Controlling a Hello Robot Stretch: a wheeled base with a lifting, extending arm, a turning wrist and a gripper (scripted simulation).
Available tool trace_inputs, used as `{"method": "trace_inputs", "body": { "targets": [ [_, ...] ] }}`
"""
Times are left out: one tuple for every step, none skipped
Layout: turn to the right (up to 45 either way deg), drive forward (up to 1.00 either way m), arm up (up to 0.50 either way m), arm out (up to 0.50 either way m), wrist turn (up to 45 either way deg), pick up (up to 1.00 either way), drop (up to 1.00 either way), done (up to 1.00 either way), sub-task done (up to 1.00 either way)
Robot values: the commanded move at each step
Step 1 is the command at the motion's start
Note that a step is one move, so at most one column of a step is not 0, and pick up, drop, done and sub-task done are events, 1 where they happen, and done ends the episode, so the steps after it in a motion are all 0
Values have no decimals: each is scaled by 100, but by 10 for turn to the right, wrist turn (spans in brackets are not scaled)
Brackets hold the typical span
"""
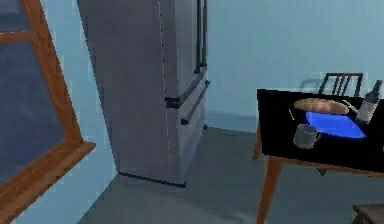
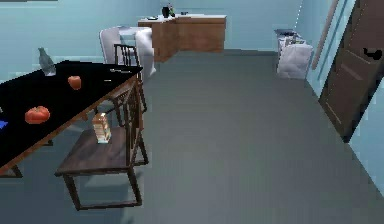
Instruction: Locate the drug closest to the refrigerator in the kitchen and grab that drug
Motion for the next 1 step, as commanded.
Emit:
{"method": "trace_inputs", "body": {
  "targets": [
    [90,0,0,0,0,0,0,0,0]
  ]
}}
